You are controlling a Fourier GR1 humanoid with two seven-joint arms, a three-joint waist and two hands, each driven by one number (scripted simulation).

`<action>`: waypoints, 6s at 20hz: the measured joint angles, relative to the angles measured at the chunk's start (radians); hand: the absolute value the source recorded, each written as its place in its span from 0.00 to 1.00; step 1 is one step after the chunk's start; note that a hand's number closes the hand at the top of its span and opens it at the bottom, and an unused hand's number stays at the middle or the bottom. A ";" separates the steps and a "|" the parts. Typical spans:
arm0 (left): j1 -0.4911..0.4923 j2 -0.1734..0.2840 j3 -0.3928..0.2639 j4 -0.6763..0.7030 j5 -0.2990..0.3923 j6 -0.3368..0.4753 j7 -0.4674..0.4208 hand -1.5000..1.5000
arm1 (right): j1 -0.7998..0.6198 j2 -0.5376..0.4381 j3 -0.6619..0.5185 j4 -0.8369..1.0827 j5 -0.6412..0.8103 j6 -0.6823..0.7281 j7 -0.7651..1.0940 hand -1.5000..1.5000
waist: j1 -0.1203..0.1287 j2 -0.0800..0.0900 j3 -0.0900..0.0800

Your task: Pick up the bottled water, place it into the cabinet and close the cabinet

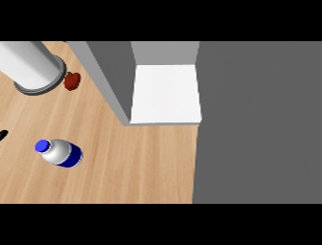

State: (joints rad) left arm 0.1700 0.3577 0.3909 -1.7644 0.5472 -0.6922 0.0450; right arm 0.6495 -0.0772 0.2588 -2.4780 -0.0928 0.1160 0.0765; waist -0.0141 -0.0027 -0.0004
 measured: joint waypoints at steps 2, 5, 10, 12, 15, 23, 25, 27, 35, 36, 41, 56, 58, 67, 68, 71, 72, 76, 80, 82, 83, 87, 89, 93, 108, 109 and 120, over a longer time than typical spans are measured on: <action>-0.019 -0.006 0.010 0.039 -0.046 0.003 -0.025 0.00 | 0.032 -0.010 -0.005 -0.007 0.001 0.011 -0.019 0.00 | -0.002 0.000 0.000; -0.068 -0.018 0.008 0.142 -0.139 -0.006 -0.089 0.00 | 0.061 -0.011 0.004 -0.009 0.009 0.020 -0.052 0.00 | -0.004 0.001 0.000; -0.139 -0.041 -0.015 0.317 -0.285 -0.006 -0.210 0.00 | 0.148 -0.029 0.004 -0.011 0.016 0.062 -0.134 0.00 | -0.011 0.001 -0.001; -0.164 -0.037 -0.016 0.395 -0.329 -0.009 -0.262 0.00 | 0.177 -0.036 -0.008 -0.011 0.016 0.075 -0.162 0.00 | -0.011 0.001 -0.001; -0.191 -0.040 -0.026 0.505 -0.405 -0.006 -0.364 0.00 | 0.217 -0.030 0.012 -0.012 0.021 0.082 -0.198 0.00 | -0.012 0.001 -0.001; -0.305 -0.049 -0.047 0.833 -0.561 0.109 -0.587 0.00 | 0.272 -0.044 0.031 -0.014 0.029 0.097 -0.248 0.00 | -0.016 0.004 -0.002; -0.337 -0.037 -0.049 0.916 -0.587 0.137 -0.633 0.00 | 0.286 -0.049 0.038 -0.017 0.030 0.102 -0.256 0.00 | -0.018 0.005 -0.002; -0.365 -0.021 -0.055 1.000 -0.609 0.149 -0.676 0.00 | 0.290 -0.054 0.032 -0.016 0.030 0.104 -0.262 0.00 | -0.019 0.006 -0.003; -0.421 -0.031 -0.116 1.195 -0.641 0.133 -0.751 0.00 | 0.306 -0.062 0.031 -0.011 0.034 0.115 -0.293 0.00 | -0.022 0.008 -0.004; -0.429 -0.033 -0.122 1.217 -0.644 0.133 -0.759 0.00 | 0.308 -0.059 0.036 -0.009 0.035 0.115 -0.297 0.00 | -0.024 0.009 -0.004; -0.457 -0.054 -0.130 1.291 -0.633 0.146 -0.800 1.00 | 0.341 -0.065 0.040 -0.007 0.038 0.126 -0.329 0.00 | -0.026 0.008 -0.004; -0.503 -0.158 -0.068 1.407 -0.531 0.234 -0.883 1.00 | 0.376 -0.068 0.031 -0.002 0.043 0.127 -0.363 0.00 | -0.012 0.005 0.001; -0.489 -0.202 -0.047 1.386 -0.511 0.308 -0.925 1.00 | 0.377 -0.066 0.032 0.000 0.043 0.125 -0.363 0.00 | -0.005 0.001 0.006; -0.486 -0.307 -0.107 1.327 -0.452 0.414 -0.966 1.00 | 0.388 -0.063 0.045 -0.007 0.044 0.116 -0.356 0.00 | 0.003 -0.004 0.007; -0.488 -0.312 -0.127 1.326 -0.436 0.415 -0.964 1.00 | 0.388 -0.064 0.048 -0.006 0.044 0.118 -0.359 0.00 | 0.002 -0.004 0.007; -0.514 -0.335 -0.176 1.298 -0.369 0.418 -0.918 1.00 | 0.394 -0.065 0.054 -0.005 0.045 0.118 -0.362 0.00 | 0.003 -0.005 0.004; -0.524 -0.340 -0.194 1.288 -0.348 0.423 -0.902 1.00 | 0.404 -0.069 0.057 -0.008 0.045 0.122 -0.366 0.00 | 0.001 -0.005 0.003; -0.544 -0.351 -0.313 1.233 -0.242 0.480 -0.852 1.00 | 0.408 -0.075 0.058 -0.011 0.044 0.120 -0.360 0.00 | -0.001 -0.006 0.002; -0.543 -0.355 -0.427 1.112 -0.153 0.555 -0.766 1.00 | 0.394 -0.072 0.059 -0.007 0.045 0.114 -0.361 0.00 | 0.004 -0.006 0.001; -0.547 -0.356 -0.502 1.054 -0.128 0.630 -0.741 1.00 | 0.374 -0.066 0.061 -0.005 0.046 0.106 -0.348 0.00 | 0.005 -0.005 0.001; -0.553 -0.356 -0.534 1.023 -0.118 0.677 -0.729 1.00 | 0.380 -0.067 0.064 -0.005 0.046 0.106 -0.349 0.00 | 0.002 -0.005 0.001; -0.616 -0.357 -0.636 0.941 -0.088 0.833 -0.665 1.00 | 0.351 -0.067 0.036 0.004 0.038 0.103 -0.341 0.00 | -0.002 -0.002 0.001; -0.644 -0.357 -0.692 0.896 -0.063 0.913 -0.624 1.00 | 0.361 -0.068 0.035 0.005 0.037 0.107 -0.351 0.00 | -0.006 -0.003 0.001; -0.734 -0.357 -0.747 0.866 -0.042 1.036 -0.537 1.00 | 0.365 -0.082 -0.016 0.001 0.024 0.122 -0.360 0.00 | -0.010 0.000 0.001; -1.100 -0.358 -0.766 1.232 0.029 1.223 -0.469 1.00 | 0.314 -0.070 -0.073 0.024 -0.005 0.153 -0.367 0.00 | -0.042 0.014 0.000; -1.114 -0.351 -0.772 1.267 0.013 1.221 -0.473 1.00 | 0.311 -0.073 -0.076 0.024 -0.007 0.158 -0.365 0.00 | -0.043 0.016 0.000; -1.240 -0.338 -0.681 1.526 0.006 1.293 -0.510 1.00 | 0.272 -0.078 -0.120 0.031 -0.035 0.189 -0.357 0.00 | -0.060 0.031 -0.001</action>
State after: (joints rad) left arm -1.0700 0.0193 -0.2901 -0.2383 0.5531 0.6011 -0.4652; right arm 0.9215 -0.1554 0.1388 -2.4471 -0.1276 0.3047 -0.2804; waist -0.0743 0.0280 -0.0010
